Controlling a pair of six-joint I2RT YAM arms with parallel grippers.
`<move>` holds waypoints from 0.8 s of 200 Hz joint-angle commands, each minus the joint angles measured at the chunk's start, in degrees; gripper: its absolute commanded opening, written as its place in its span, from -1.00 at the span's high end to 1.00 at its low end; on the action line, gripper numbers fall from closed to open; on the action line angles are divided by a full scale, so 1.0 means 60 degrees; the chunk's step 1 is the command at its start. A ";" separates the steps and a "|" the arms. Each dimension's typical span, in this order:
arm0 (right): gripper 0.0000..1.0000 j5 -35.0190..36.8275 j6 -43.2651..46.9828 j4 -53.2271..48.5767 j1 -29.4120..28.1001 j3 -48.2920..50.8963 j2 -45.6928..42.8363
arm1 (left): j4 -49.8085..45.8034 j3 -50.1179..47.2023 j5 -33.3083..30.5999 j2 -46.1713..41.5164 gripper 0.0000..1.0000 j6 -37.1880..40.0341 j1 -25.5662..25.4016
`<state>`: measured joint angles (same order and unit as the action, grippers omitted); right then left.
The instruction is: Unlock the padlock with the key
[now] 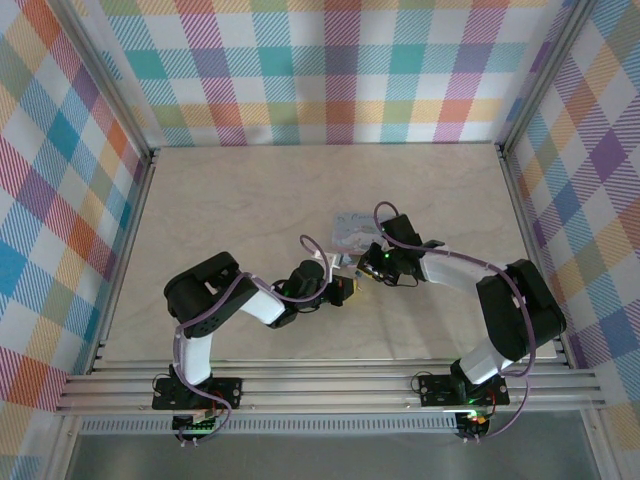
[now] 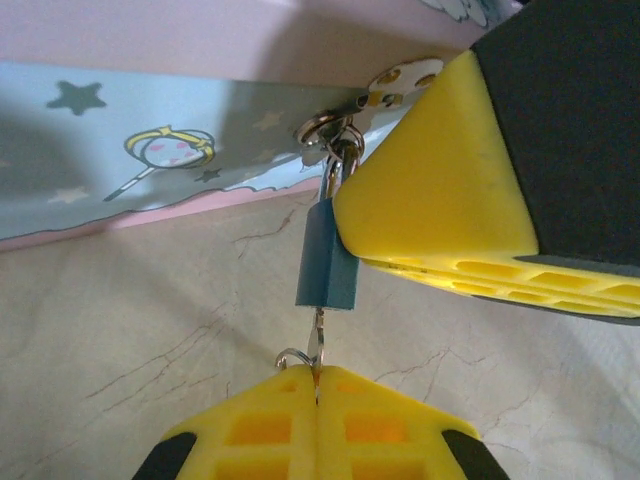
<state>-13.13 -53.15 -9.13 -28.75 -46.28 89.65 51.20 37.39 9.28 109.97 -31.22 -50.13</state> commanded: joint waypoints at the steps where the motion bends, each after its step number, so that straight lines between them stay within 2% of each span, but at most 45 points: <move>1: 1.00 0.0033 0.0152 -0.0732 -0.0071 -0.0166 0.0176 | -0.0824 0.0272 0.0141 -0.0476 1.00 0.0736 -0.0283; 50: 1.00 0.0049 0.0445 -0.1303 -0.0082 -0.0448 0.0085 | -0.2700 0.0803 -0.0939 -0.1074 1.00 0.2317 -0.0746; 91: 1.00 -0.0071 0.0508 -0.1601 -0.0078 -0.0643 0.0139 | -0.3500 0.1137 -0.1949 -0.1278 1.00 0.3395 -0.1197; 109: 1.00 -0.0110 0.0508 -0.1687 -0.0086 -0.0680 0.0086 | -0.3549 0.1174 -0.2147 -0.1249 1.00 0.3428 -0.1241; 139: 0.42 0.0012 0.0381 -0.1687 -0.0086 -0.0503 -0.0302 | -0.2975 0.0964 -0.1607 -0.1180 1.00 0.2765 -0.1062; 160: 0.27 0.0027 0.0253 -0.1379 -0.0086 -0.0247 -0.0490 | -0.2152 0.0667 -0.0885 -0.1041 1.00 0.2091 -0.0844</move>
<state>-13.67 -51.11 -17.32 -28.93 -49.39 89.41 32.12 42.94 -1.50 104.38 -14.83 -56.10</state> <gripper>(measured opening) 0.337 0.046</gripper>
